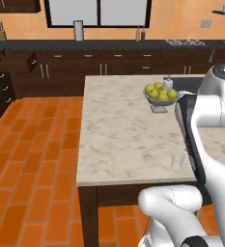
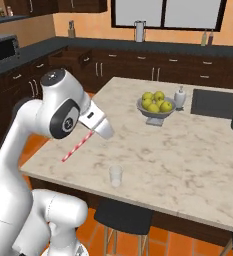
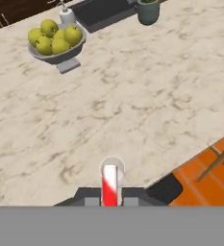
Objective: Take a straw from the drawer in front and place it inside the glass cup on the dining counter.
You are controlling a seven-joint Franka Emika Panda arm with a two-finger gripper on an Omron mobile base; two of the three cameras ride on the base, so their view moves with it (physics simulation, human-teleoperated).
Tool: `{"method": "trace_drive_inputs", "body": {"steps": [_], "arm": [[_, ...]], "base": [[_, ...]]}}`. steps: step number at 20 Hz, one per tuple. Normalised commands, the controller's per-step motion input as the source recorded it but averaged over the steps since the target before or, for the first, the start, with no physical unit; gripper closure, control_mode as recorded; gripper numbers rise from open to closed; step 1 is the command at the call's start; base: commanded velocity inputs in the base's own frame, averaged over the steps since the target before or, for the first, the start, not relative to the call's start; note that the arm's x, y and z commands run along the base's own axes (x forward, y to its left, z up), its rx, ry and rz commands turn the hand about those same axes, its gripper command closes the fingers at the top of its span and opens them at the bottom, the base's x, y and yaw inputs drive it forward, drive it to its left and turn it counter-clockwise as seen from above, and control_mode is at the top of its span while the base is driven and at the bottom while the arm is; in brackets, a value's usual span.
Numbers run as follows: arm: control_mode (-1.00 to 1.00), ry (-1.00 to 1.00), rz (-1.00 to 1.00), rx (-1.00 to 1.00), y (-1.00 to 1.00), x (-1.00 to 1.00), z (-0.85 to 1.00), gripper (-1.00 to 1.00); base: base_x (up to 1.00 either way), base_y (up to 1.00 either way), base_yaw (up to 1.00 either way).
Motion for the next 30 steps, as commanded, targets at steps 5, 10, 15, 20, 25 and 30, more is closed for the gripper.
{"method": "trace_drive_inputs", "body": {"steps": [5, 10, 15, 20, 25, 30], "arm": [[-1.0, -0.35, 0.65, 0.09, -0.68, 0.0, 0.05, 1.0], [-1.0, -0.28, 0.72, 0.12, -0.59, 0.21, 0.0, 1.0], [-1.0, -0.22, 0.66, 0.07, -0.29, 0.3, 0.0, 1.0], [-1.0, -0.25, 0.51, 0.06, 0.0, 0.06, 0.0, 1.0], [-1.0, -0.28, 0.29, 0.06, 0.35, -0.1, 0.0, 1.0], [-1.0, -0.31, 0.19, 0.07, 0.43, -0.11, 0.0, 1.0]], "base": [[0.0, 0.0, 0.0], [0.0, 0.0, 0.0], [0.0, 0.0, 0.0], [0.0, 0.0, 0.0], [0.0, 0.0, 0.0], [0.0, 0.0, 0.0]]}}
